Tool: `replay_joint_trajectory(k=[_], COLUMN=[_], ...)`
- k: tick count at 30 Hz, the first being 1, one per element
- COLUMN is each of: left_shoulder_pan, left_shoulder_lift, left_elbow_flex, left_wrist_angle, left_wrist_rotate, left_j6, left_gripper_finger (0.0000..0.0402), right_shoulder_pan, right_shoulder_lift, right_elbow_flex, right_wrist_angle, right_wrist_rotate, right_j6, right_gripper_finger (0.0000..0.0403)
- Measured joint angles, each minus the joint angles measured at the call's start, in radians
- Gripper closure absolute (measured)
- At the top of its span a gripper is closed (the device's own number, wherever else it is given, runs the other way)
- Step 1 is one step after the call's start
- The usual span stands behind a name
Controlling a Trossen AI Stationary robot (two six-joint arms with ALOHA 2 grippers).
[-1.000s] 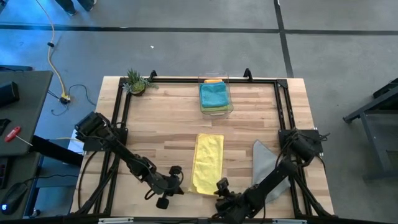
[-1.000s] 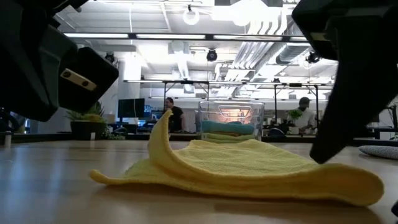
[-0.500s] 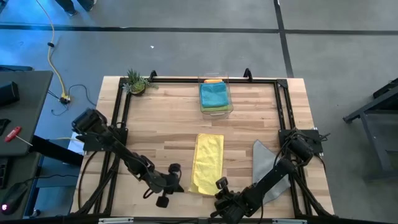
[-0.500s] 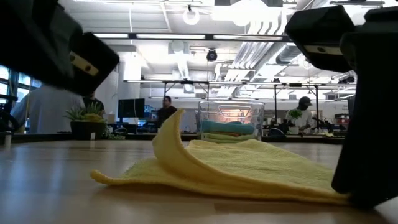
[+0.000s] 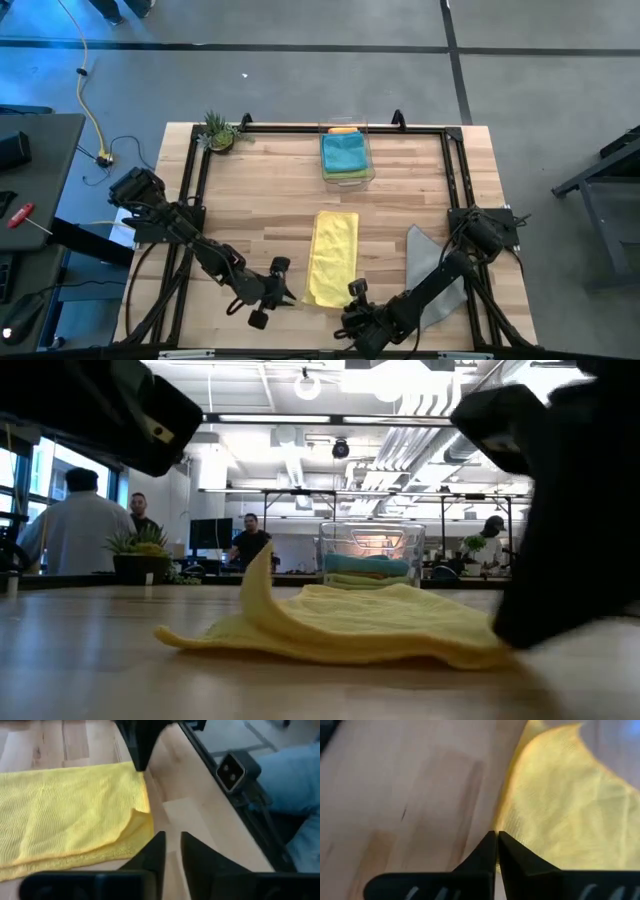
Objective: Fold microfiber towels
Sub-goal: Fold the yellow microfiber cloth
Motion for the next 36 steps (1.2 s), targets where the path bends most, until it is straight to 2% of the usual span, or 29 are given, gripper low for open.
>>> replay_joint_trajectory(k=[5, 9, 13, 23, 30, 33, 36], left_shoulder_pan=[-0.025, -0.055, -0.067, -0.038, -0.011, -0.002, 0.014], left_shoulder_lift=[0.016, 0.046, 0.094, 0.197, 0.216, 0.216, 0.216], left_elbow_flex=[0.015, 0.041, 0.051, 0.051, 0.050, 0.051, 0.051], left_wrist_angle=[-0.010, -0.030, -0.032, 0.067, 0.107, 0.129, 0.131], left_wrist_rotate=[-0.023, -0.110, -0.187, -0.224, -0.229, -0.190, -0.109], left_j6=[0.042, 0.095, 0.120, 0.128, 0.180, 0.250, 0.323], left_gripper_finger=[0.0281, 0.0234, 0.0204, 0.0175, 0.0158, 0.0156, 0.0156], right_shoulder_pan=[-0.015, -0.027, -0.039, -0.075, -0.083, -0.083, -0.083], right_shoulder_lift=[-0.042, -0.061, -0.068, -0.123, -0.122, -0.122, -0.122], right_elbow_flex=[0.000, 0.000, 0.000, 0.002, 0.002, 0.002, 0.002], right_wrist_angle=[0.011, 0.026, 0.028, 0.016, 0.036, 0.037, 0.041], right_wrist_rotate=[0.010, 0.010, 0.009, 0.016, 0.005, 0.002, 0.002], right_j6=[0.051, 0.077, 0.104, 0.132, 0.107, 0.104, 0.102], right_gripper_finger=[0.0402, 0.0402, 0.0402, 0.0402, 0.0402, 0.0402, 0.0402])
